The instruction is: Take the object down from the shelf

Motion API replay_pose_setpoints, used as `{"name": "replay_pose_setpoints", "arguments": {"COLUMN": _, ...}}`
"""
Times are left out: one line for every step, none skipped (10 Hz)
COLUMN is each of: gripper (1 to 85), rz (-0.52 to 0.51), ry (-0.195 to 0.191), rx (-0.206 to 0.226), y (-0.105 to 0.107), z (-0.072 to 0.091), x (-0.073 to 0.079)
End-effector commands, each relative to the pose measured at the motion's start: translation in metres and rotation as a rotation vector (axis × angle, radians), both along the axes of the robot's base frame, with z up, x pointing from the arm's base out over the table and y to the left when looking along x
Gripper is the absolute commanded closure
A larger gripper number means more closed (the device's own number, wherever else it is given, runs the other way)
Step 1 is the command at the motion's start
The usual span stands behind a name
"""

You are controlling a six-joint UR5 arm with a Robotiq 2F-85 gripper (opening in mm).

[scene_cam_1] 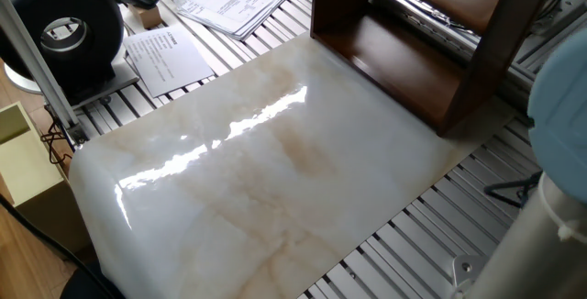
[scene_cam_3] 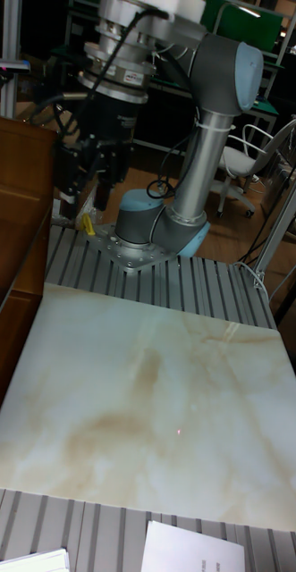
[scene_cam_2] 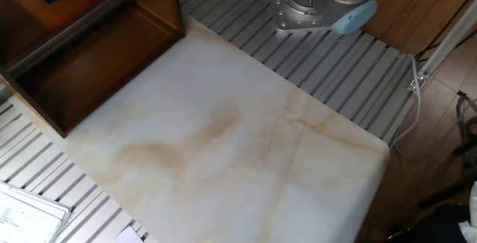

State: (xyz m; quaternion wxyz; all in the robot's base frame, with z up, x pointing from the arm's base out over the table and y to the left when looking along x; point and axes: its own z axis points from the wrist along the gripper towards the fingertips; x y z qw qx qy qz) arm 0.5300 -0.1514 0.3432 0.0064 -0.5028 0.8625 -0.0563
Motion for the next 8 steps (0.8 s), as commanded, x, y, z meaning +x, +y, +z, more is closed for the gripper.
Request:
{"name": "replay_pose_setpoints", "arguments": {"gripper": 14.3, "rz": 0.204, "ry": -0.011, "rx": -0.015, "y": -0.041, "z": 0.001, "x": 0.003}}
{"name": "replay_pose_setpoints", "arguments": {"gripper": 11.3, "rz": 0.24, "ry": -0.032, "rx": -0.011, "y": -0.038, "z": 0.002, "x": 0.009}}
{"name": "replay_pose_setpoints", "arguments": {"gripper": 10.0, "rz": 0.216, "ry": -0.011, "rx": 0.037, "y": -0.027, "z": 0.0, "x": 0.002}}
{"name": "replay_pose_setpoints", "arguments": {"gripper": 9.7, "rz": 0.235, "ry": 0.004, "rx": 0.076, "y": -0.017, "z": 0.0, "x": -0.003}}
{"name": "replay_pose_setpoints", "arguments": {"gripper": 8.7, "rz": 0.281, "ry": -0.001, "rx": 0.085, "y": -0.014, "z": 0.0, "x": -0.002}}
{"name": "replay_pose_setpoints", "arguments": {"gripper": 8.0, "rz": 0.298, "ry": -0.004, "rx": 0.088, "y": -0.007, "z": 0.0, "x": -0.001}}
{"name": "replay_pose_setpoints", "arguments": {"gripper": 6.7, "rz": 0.35, "ry": -0.008, "rx": 0.074, "y": -0.012, "z": -0.002, "x": 0.0}}
{"name": "replay_pose_setpoints", "arguments": {"gripper": 6.7, "rz": 0.396, "ry": -0.014, "rx": 0.048, "y": -0.041, "z": -0.003, "x": 0.001}}
